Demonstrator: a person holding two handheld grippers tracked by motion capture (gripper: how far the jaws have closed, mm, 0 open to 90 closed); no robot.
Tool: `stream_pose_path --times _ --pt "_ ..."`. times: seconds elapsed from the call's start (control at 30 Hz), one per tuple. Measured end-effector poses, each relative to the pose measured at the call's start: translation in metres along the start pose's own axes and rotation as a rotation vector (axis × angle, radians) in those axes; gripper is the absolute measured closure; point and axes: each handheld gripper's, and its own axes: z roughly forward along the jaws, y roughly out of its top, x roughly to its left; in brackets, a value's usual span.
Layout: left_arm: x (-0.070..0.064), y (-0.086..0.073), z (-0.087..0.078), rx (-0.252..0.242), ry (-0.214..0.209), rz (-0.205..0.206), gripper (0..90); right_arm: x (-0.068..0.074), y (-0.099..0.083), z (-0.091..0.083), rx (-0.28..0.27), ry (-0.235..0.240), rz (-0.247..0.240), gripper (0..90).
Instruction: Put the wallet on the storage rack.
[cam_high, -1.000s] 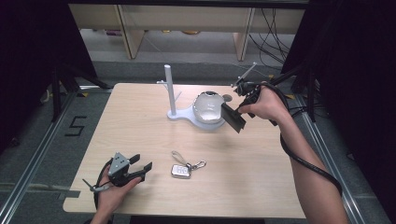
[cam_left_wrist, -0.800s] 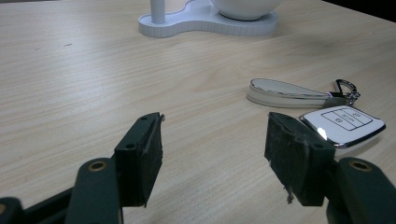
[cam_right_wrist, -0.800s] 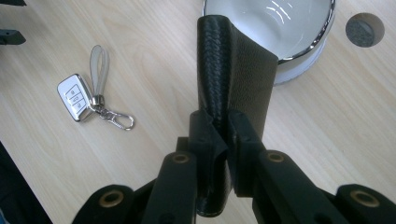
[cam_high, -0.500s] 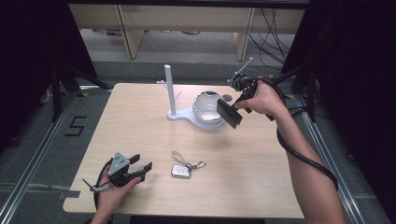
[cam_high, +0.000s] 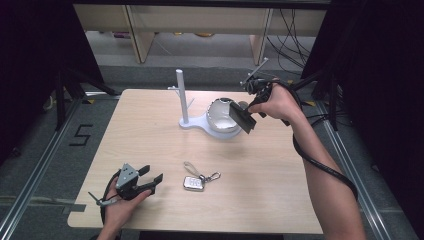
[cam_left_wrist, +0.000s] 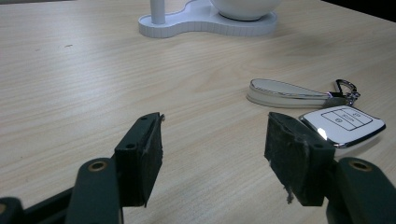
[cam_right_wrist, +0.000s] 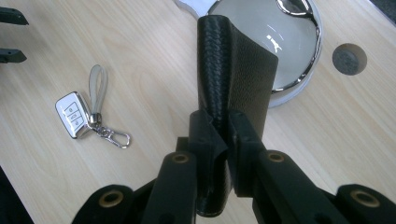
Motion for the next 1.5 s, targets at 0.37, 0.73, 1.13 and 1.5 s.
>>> stream_pose_path --times 0.37,0.73,1.13,1.5 --pt "0.000 0.000 0.000 0.001 0.001 0.003 36.5 0.000 0.011 -0.001 -0.014 -0.010 -0.004 82.3" --pt "-0.001 0.000 0.000 0.001 0.002 0.005 36.5 0.000 0.018 0.001 -0.025 -0.008 -0.002 82.3" --pt "-0.001 0.000 0.000 0.002 0.001 0.004 36.5 -0.001 0.030 0.009 -0.034 0.004 -0.026 82.3" --pt "-0.001 0.000 0.000 0.004 0.000 0.008 36.6 -0.003 0.040 0.017 -0.054 0.014 -0.044 82.3"
